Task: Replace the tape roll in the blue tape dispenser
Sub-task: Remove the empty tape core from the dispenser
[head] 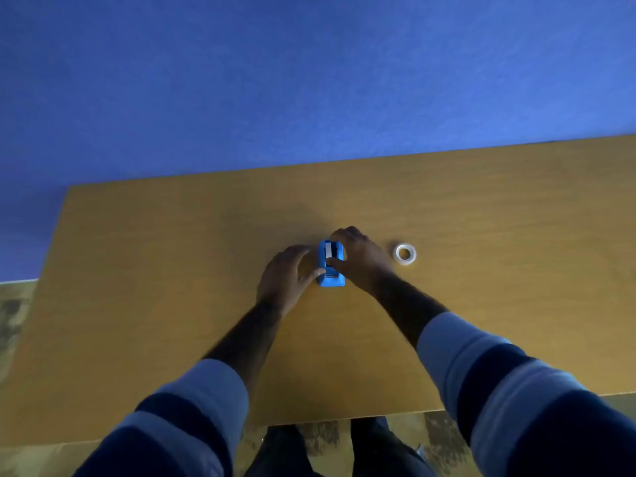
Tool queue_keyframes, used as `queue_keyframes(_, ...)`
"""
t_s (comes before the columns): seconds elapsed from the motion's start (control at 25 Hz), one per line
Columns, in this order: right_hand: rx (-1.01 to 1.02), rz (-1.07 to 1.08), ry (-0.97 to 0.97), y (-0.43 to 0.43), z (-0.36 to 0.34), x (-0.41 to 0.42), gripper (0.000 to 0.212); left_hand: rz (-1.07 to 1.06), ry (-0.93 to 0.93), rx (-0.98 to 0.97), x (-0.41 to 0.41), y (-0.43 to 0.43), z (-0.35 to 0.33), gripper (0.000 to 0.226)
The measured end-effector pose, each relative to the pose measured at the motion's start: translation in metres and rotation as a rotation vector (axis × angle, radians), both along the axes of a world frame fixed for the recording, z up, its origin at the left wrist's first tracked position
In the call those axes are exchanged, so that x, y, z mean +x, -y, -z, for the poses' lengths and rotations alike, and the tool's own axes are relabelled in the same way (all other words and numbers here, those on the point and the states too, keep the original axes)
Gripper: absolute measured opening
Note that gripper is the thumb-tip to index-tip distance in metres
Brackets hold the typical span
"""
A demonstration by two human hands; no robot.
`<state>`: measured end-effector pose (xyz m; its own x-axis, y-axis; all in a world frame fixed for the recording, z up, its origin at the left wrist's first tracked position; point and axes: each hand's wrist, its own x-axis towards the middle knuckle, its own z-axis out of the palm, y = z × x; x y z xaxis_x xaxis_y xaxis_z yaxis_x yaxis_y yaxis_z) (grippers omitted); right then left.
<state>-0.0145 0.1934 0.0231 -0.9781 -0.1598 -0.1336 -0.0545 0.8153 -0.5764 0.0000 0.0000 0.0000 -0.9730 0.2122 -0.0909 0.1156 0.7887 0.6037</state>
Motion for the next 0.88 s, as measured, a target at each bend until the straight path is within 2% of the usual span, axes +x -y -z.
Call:
queue_keyframes(0.36, 0.038, 0.088, 0.033, 0.008, -0.003, -0.014, 0.020, 0.037, 0.055, 0.119, -0.010, -0.008, -0.005, 0.053)
queue_keyframes(0.72, 0.012, 0.083, 0.043, 0.008, -0.002, -0.014, 0.024, 0.024, 0.076, 0.136, -0.023, -0.019, -0.003, 0.058)
queue_keyframes(0.88, -0.020, 0.113, 0.057, 0.007, -0.002, -0.019, 0.018, 0.019, 0.078, 0.134, -0.025, -0.021, -0.002, 0.057)
